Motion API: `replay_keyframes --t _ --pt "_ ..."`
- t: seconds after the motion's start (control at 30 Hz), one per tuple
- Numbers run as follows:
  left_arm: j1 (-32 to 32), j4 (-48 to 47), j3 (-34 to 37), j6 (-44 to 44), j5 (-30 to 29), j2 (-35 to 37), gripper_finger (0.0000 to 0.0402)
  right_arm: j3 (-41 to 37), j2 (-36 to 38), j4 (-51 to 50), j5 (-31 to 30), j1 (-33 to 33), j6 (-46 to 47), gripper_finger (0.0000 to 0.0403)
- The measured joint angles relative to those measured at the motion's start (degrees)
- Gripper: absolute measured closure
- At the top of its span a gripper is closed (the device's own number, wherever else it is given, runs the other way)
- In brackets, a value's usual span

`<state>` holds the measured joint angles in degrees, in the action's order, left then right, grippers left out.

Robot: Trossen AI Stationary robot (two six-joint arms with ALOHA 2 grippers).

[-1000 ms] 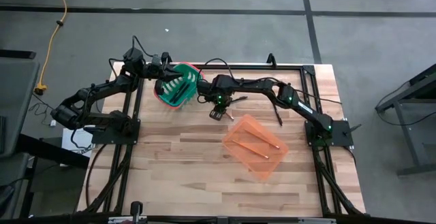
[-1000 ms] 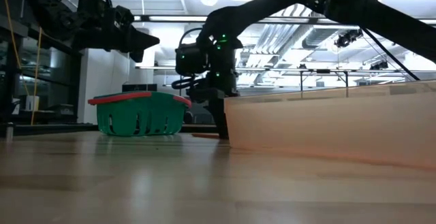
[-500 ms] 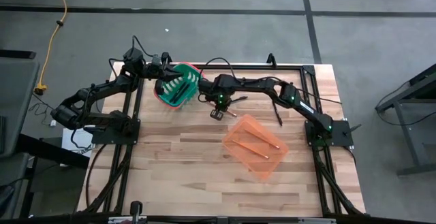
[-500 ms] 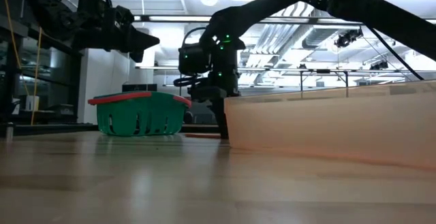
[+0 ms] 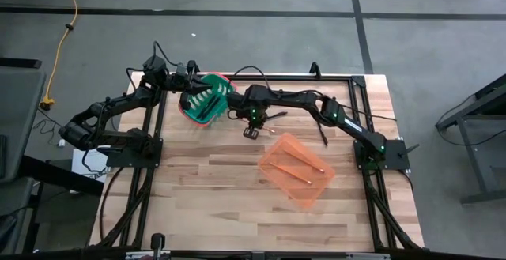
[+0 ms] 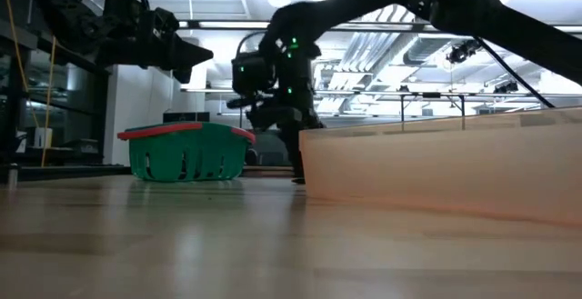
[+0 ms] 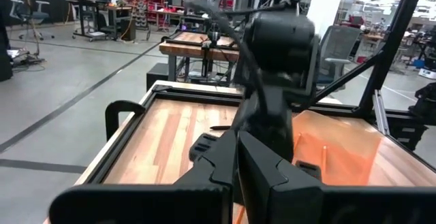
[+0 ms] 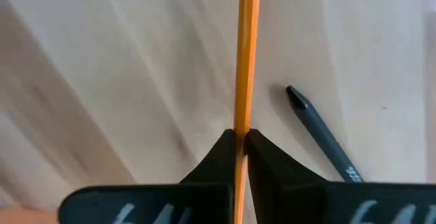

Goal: Sort pens & pencils
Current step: Put the orange pencil into the orange bin

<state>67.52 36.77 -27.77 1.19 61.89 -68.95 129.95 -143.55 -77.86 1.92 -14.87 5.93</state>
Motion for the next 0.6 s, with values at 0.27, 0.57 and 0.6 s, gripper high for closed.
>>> replay_keyframes --t 0.27,0.57,0.6 --pt "0.02 0.0 0.0 0.0 -0.02 0.0 0.0396 4.65 0.94 -4.78 -2.39 0.31 -0.42 0.0401" --pt "0.02 -0.04 0.0 0.0 -0.02 0.0 0.0396 4.89 3.51 -7.03 -2.82 0.47 -0.1 0.0401" --pt "0.02 -0.04 0.0 0.0 -0.02 0.0 0.0396 4.91 3.91 -7.46 -2.85 0.62 -0.03 0.0401"
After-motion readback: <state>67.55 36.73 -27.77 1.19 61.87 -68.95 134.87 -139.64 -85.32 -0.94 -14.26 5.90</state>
